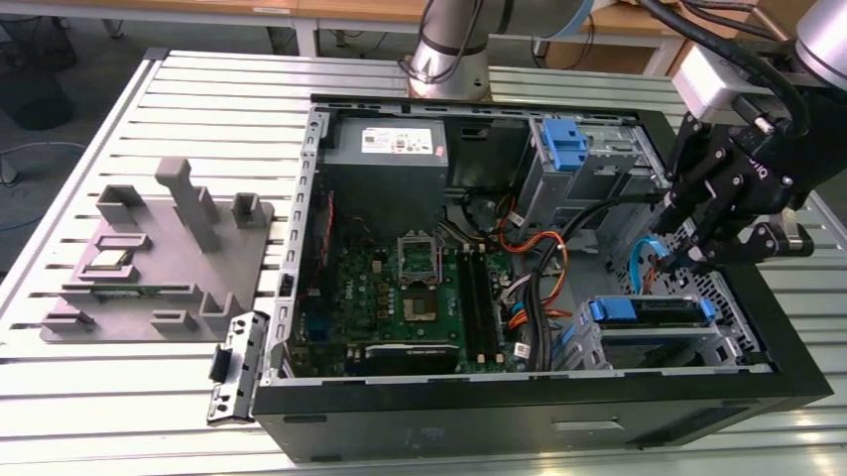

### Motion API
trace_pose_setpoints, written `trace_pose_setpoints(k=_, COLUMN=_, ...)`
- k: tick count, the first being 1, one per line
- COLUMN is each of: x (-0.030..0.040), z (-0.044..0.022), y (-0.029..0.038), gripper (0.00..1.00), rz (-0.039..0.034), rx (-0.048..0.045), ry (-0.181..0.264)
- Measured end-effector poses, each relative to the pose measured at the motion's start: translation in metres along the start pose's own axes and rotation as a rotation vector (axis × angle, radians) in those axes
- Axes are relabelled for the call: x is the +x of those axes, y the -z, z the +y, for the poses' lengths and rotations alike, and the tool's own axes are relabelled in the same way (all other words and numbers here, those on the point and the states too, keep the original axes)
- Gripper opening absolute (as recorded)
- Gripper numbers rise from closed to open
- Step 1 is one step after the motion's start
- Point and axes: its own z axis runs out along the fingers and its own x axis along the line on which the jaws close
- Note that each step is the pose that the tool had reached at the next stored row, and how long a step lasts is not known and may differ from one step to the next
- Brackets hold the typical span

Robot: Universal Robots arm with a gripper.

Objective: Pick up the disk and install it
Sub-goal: 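Insert the first disk wire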

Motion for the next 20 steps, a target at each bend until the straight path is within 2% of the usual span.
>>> trace_pose_setpoints(k=2, x=0.0002, z=0.0000, y=-0.0011, gripper=0.42, rz=0.0020, rx=0.0000, ry=0.000)
trace_pose_setpoints(k=8, x=0.0006, z=-0.0002, y=-0.0049, gripper=0.42, rz=0.0183, rx=-0.0001, ry=-0.001)
trace_pose_setpoints(k=16, x=0.0006, z=-0.0002, y=-0.0049, gripper=0.42, rz=0.0192, rx=-0.0002, ry=-0.001)
trace_pose_setpoints(k=17, x=0.0006, z=-0.0002, y=-0.0049, gripper=0.41, rz=0.0192, rx=-0.0002, ry=-0.001)
trace_pose_setpoints(k=18, x=0.0006, z=-0.0002, y=-0.0049, gripper=0.35, rz=0.0193, rx=-0.0002, ry=-0.001)
trace_pose_setpoints(k=20, x=0.0006, z=-0.0002, y=-0.0049, gripper=0.35, rz=0.0195, rx=-0.0002, ry=-0.001)
